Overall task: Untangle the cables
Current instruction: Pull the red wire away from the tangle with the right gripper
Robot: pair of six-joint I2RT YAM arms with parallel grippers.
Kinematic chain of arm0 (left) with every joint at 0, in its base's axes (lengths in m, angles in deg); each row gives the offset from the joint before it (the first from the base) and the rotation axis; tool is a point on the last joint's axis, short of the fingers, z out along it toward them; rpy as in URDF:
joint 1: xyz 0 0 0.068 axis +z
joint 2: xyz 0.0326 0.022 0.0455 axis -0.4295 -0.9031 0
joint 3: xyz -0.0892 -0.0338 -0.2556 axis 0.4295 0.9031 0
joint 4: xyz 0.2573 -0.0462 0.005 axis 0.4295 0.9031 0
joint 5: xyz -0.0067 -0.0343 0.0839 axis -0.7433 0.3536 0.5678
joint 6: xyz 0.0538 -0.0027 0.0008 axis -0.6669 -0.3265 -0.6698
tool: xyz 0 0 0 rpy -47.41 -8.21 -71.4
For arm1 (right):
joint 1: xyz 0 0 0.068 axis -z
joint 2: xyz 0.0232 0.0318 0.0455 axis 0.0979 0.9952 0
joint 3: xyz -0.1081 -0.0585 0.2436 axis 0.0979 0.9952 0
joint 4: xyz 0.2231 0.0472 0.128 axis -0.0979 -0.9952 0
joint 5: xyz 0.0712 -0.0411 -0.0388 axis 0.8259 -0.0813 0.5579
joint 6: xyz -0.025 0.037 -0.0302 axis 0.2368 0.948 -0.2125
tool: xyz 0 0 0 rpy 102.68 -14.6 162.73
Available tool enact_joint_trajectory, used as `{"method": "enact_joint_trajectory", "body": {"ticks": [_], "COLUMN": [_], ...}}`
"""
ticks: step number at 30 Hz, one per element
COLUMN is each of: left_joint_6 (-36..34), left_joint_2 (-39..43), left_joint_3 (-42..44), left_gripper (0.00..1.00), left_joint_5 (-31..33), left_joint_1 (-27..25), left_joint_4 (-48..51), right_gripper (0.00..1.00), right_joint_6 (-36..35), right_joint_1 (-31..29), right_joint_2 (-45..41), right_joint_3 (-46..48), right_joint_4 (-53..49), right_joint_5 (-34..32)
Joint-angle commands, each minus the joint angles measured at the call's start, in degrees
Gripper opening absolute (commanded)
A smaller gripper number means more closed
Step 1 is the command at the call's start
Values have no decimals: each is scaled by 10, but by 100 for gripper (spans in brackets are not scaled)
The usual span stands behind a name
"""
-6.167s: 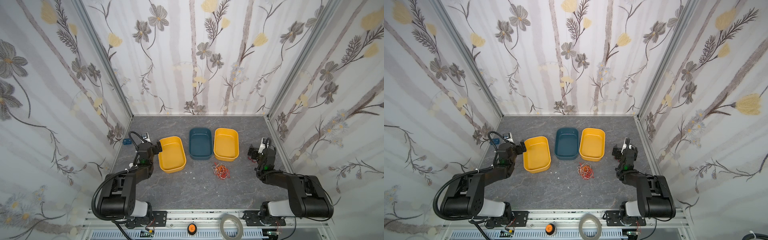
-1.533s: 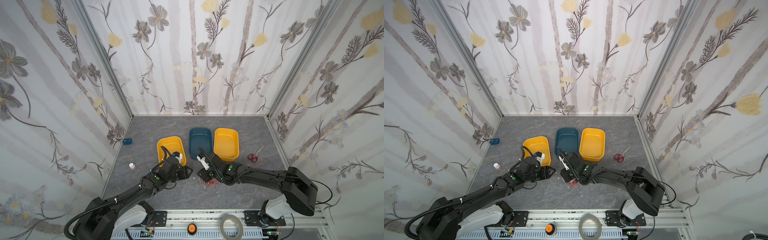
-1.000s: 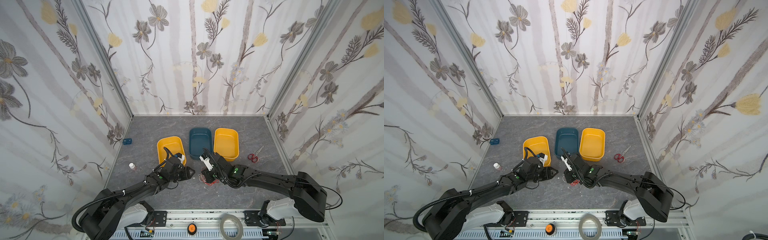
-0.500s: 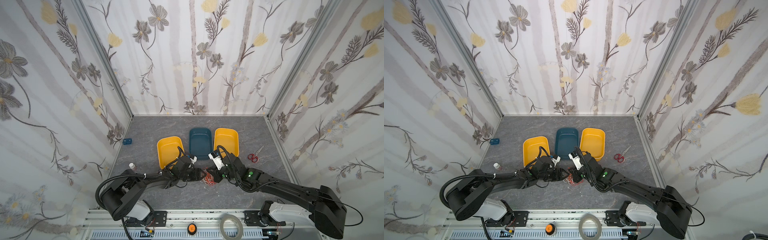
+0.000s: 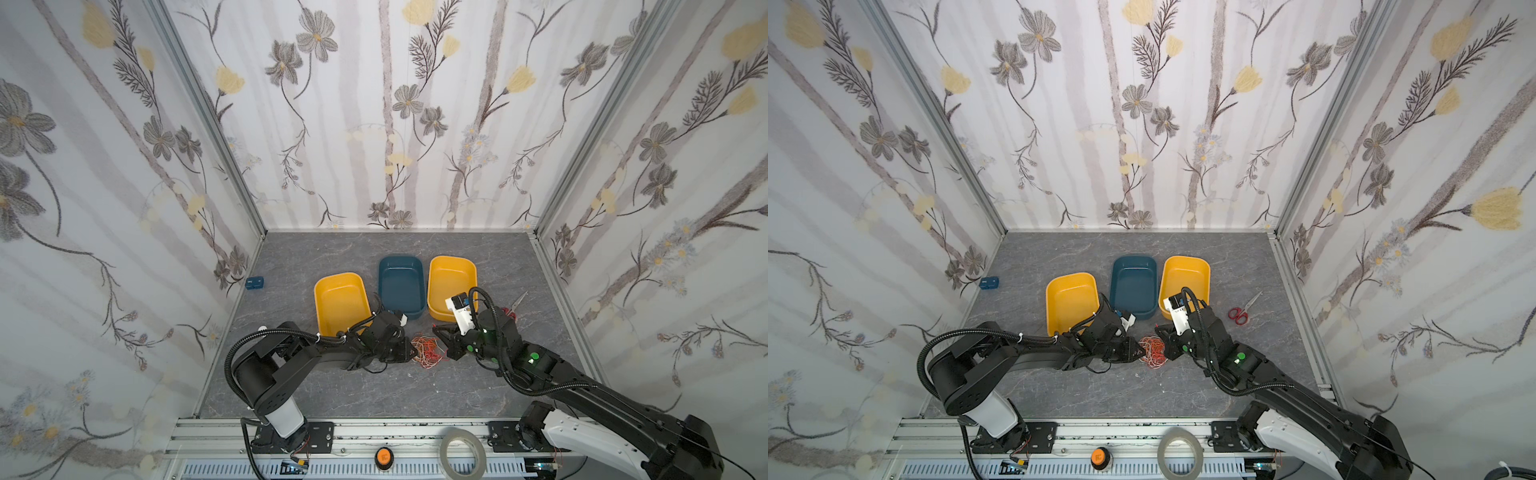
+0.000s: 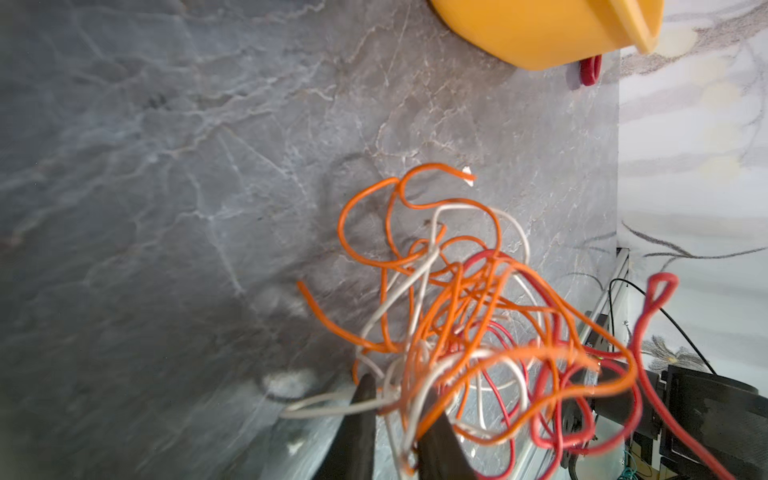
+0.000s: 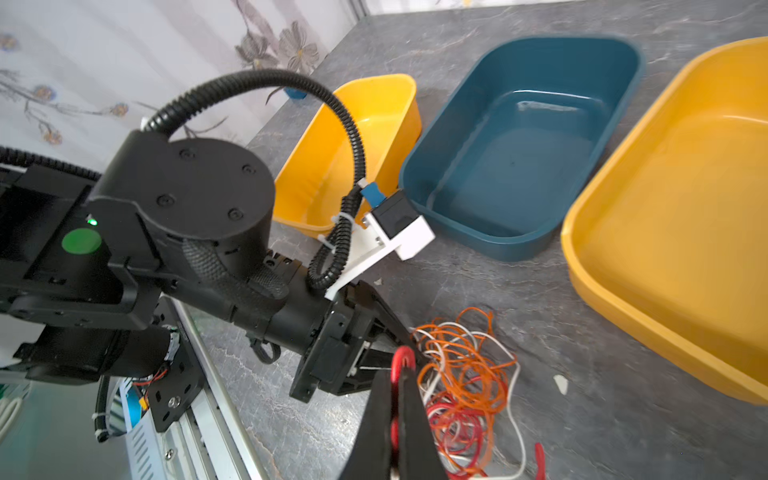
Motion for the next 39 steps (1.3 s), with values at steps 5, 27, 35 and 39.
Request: {"method": "enact_joint_trajectory", "body": {"ticks": [5, 27, 35, 39], "left_joint_6": [-21, -29, -42, -60], "left_joint_2": [33, 225, 267, 269], "left_joint_3": [-1, 84, 79, 48], "left_gripper": [5, 1, 17, 33], "left_joint_5": [50, 123, 108, 97], "left_joint_1": [3, 63, 79, 79], "left_joint_4": [63, 203, 250, 275], "right_gripper": [0, 0, 0, 0], "right_joint_6": [37, 103, 96, 109], "right_joint_1": [91, 311, 311, 309], "right_joint_2": [-94, -112, -90, -78], "right_joint_3": [0, 7, 37, 44], "right_joint_4": [-122, -264, -181, -143], "right_joint_5": [-80, -141, -14, 58]}}
